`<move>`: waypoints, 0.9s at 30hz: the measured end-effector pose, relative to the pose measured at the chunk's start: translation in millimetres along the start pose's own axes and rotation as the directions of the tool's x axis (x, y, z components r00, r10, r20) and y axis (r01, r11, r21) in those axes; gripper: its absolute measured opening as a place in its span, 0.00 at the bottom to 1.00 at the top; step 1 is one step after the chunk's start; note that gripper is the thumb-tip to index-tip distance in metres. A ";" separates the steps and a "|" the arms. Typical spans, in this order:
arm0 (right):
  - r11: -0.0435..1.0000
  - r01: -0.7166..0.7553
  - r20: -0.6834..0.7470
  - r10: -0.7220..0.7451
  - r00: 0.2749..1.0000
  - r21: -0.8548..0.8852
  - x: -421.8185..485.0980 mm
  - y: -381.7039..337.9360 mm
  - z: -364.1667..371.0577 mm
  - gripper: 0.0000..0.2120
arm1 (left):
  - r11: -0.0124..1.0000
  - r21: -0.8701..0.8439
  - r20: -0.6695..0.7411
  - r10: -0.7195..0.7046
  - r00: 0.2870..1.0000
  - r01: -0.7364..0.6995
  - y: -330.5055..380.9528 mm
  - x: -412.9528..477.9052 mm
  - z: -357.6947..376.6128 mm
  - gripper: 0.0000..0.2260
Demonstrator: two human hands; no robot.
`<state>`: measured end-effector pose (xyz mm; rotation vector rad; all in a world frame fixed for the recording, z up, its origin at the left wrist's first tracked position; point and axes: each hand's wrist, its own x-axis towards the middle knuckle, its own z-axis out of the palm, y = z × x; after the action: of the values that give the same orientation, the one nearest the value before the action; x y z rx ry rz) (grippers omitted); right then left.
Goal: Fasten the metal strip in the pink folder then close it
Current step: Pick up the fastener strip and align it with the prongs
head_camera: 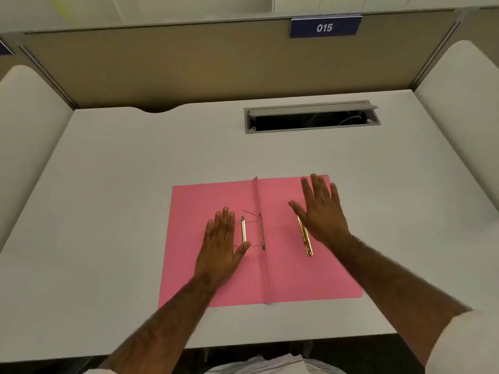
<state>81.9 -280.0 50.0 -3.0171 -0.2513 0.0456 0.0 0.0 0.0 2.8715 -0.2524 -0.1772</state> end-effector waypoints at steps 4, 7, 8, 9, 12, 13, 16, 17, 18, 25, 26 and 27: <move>1.000 0.013 0.089 -0.011 0.996 -0.023 -30.2 -2.5 28.4 0.40 | 0.998 -0.045 0.050 -0.044 0.998 0.046 6.7 -17.3 16.6 0.38; 0.999 0.016 0.116 -0.012 0.993 -0.033 -46.2 0.8 47.0 0.39 | 0.998 -0.018 0.058 -0.058 0.997 0.059 3.6 -27.1 23.6 0.38; 1.000 0.010 0.132 -0.008 0.991 -0.018 -50.2 1.9 50.0 0.38 | 0.998 -0.011 0.067 -0.056 0.996 0.057 1.8 -27.1 24.0 0.38; 1.000 0.007 0.135 -0.006 0.991 -0.003 -55.3 2.8 54.7 0.38 | 0.998 0.002 0.071 -0.055 0.996 0.055 1.7 -27.0 25.0 0.38; 1.000 -0.008 0.135 0.007 0.991 0.004 -71.1 4.3 65.6 0.38 | 0.998 0.025 0.068 -0.055 0.996 0.054 3.8 -27.2 25.9 0.38; 1.000 -0.012 0.135 0.012 0.991 0.001 -74.6 5.1 68.9 0.38 | 0.998 0.030 0.066 -0.055 0.996 0.053 4.1 -26.8 27.1 0.38; 1.000 -0.015 0.119 0.015 0.993 0.002 -79.0 4.9 74.5 0.38 | 0.998 0.028 0.061 -0.059 0.996 0.057 4.0 -27.3 28.9 0.38; 1.000 -0.015 0.115 0.014 0.993 0.001 -79.0 4.9 76.0 0.39 | 0.998 0.029 0.063 -0.058 0.996 0.056 3.7 -27.0 29.5 0.38; 1.000 -0.016 0.114 0.015 0.993 0.003 -78.9 4.6 76.6 0.39 | 0.998 0.025 0.068 -0.058 0.996 0.056 3.5 -27.4 28.4 0.37; 0.999 -0.023 0.088 0.020 0.996 0.029 -79.0 2.1 80.6 0.39 | 0.920 -0.379 -0.273 -0.213 0.938 0.098 28.4 -15.3 2.8 0.25; 0.999 -0.021 0.086 0.019 0.996 0.031 -78.6 2.2 81.1 0.39 | 0.939 -0.339 -0.356 -0.186 0.916 0.058 36.7 -6.7 -3.0 0.22; 0.999 -0.022 0.087 0.019 0.996 0.031 -78.7 2.8 81.7 0.40 | 0.962 -0.273 -0.420 -0.120 0.900 0.000 46.2 3.3 -7.1 0.19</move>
<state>1.5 -286.8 -29.8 -2.9896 -0.2250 0.1811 -2.9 -43.0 18.5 2.5611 -0.0453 0.3890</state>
